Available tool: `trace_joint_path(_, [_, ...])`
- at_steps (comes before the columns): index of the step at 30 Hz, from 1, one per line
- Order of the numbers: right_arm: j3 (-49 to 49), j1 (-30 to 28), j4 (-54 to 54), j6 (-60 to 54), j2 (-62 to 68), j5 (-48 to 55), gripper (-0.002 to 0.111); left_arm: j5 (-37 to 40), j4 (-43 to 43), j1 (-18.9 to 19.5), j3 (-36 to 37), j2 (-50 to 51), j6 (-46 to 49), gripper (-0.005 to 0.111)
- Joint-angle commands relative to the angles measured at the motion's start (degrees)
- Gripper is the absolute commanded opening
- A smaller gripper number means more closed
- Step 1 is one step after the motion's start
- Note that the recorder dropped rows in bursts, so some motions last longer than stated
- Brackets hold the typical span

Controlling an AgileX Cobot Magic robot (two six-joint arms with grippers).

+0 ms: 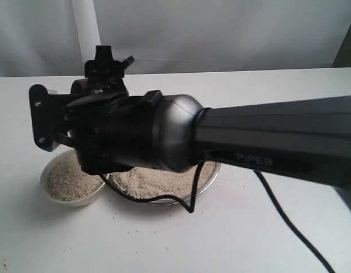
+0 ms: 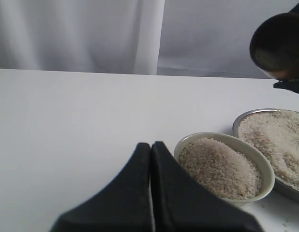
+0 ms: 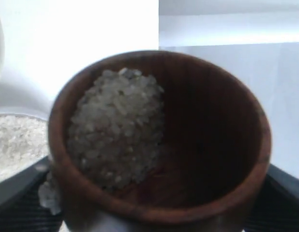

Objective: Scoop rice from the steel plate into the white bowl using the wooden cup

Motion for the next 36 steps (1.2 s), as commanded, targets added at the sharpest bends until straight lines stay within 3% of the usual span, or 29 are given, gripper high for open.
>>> trace_joint_path(1, [-5.19,2.26,-2.04,-7.07,4.78,2.74,0.000,-0.21,-0.27,-0.24,-0.16,-0.17,-0.27,0.000])
trace_joint_path(13, [-7.38,5.45,-10.86,-23.08,13.67,9.49,0.000,-0.21,-0.27,-0.24,-0.16,-0.17,0.01,0.000])
trace_joint_path(36, [-7.38,6.42,-17.15,-26.23,15.98,9.28,0.000,-0.21,-0.27,-0.24,-0.16,-0.17,-0.12,0.000])
